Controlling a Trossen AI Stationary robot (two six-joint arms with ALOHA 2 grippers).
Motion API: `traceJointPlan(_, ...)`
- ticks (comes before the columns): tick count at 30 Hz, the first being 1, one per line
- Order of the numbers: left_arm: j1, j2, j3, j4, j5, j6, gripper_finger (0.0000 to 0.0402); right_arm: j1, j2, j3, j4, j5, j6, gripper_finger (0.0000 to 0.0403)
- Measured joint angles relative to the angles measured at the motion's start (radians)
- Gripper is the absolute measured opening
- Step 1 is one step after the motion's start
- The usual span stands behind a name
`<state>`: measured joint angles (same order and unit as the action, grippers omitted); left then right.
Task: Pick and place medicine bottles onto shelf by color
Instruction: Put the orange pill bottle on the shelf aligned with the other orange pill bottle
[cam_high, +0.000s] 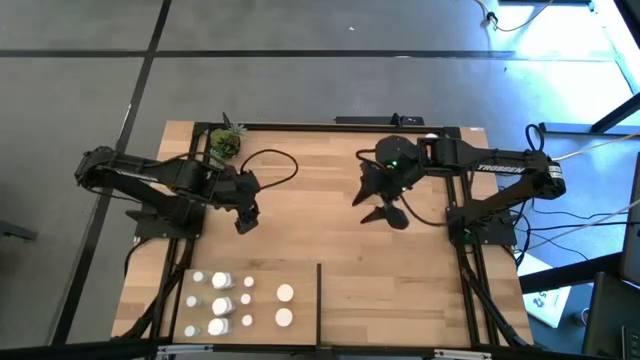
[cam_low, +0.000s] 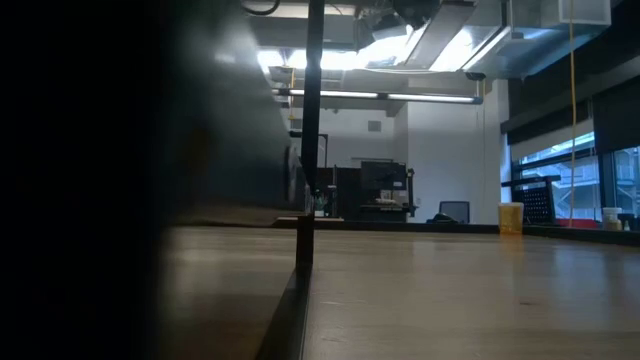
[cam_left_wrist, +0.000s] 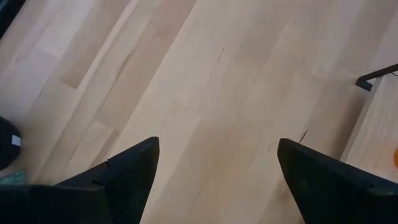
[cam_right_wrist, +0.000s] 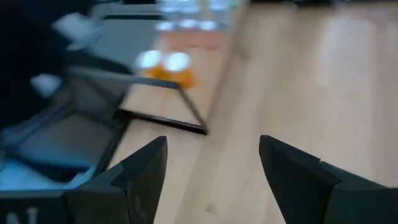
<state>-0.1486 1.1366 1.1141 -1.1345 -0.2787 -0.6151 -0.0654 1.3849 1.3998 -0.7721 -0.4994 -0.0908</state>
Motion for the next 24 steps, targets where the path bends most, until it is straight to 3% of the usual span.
traceJointPlan(7,0.0,0.006,0.0,0.005,-0.002,0.0,0.0322,-0.038,-0.001,0.036,-0.186,0.549,0.315,0.0257)
traceJointPlan(10,0.0,0.008,0.0,0.012,-0.001,-0.003,0.0322,-0.092,-0.002,0.085,-0.298,0.728,0.44,0.0257)
traceJointPlan(12,0.0,0.007,0.0,0.028,-0.002,-0.004,0.0322,-0.144,-0.002,0.117,-0.351,0.767,0.496,0.0257)
traceJointPlan(18,0.0,0.007,0.0,0.086,-0.005,-0.003,0.0322,-0.348,0.002,0.146,-0.451,0.743,0.659,0.0257)
traceJointPlan(24,-0.001,0.007,0.0,0.11,-0.053,-0.003,0.0322,-0.589,0.051,0.146,-0.529,0.742,0.664,0.0257)
